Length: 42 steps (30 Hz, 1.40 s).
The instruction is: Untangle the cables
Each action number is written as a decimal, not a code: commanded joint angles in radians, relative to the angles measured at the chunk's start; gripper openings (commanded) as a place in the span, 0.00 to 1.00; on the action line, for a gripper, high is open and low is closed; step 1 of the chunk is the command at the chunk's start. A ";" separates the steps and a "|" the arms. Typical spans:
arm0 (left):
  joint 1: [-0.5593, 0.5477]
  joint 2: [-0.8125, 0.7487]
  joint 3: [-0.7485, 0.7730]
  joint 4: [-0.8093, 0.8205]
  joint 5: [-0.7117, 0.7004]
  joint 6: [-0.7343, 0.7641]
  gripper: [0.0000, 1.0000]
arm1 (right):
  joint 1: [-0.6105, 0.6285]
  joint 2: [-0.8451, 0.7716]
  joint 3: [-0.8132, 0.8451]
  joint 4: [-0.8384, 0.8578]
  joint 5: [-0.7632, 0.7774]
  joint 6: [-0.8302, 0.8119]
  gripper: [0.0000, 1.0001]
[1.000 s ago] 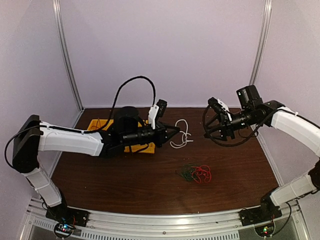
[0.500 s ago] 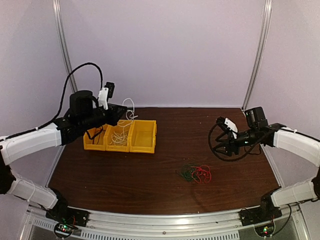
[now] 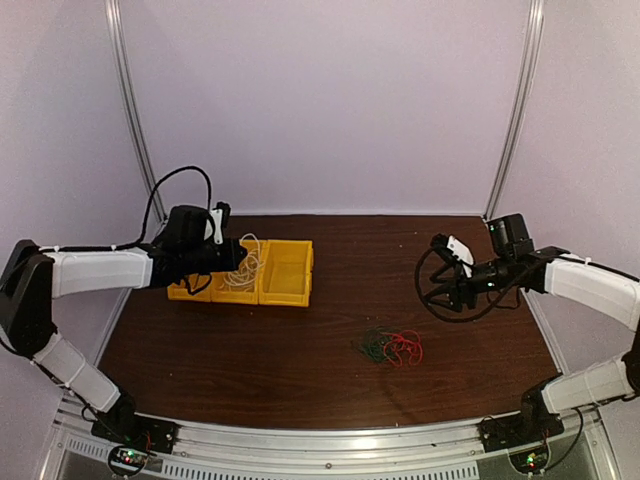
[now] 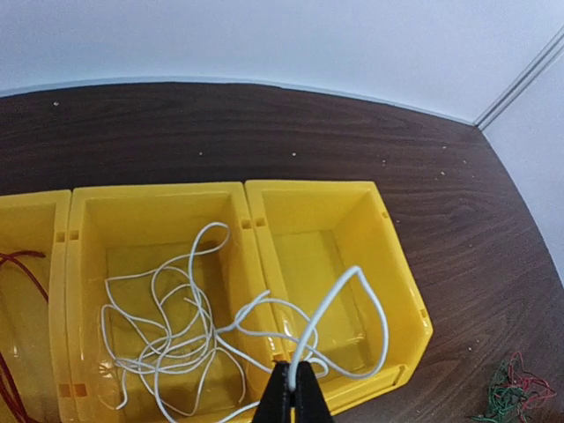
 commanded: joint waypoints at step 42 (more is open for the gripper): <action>0.005 0.124 0.200 -0.261 -0.241 -0.017 0.47 | 0.000 0.050 0.015 -0.019 0.020 -0.054 0.65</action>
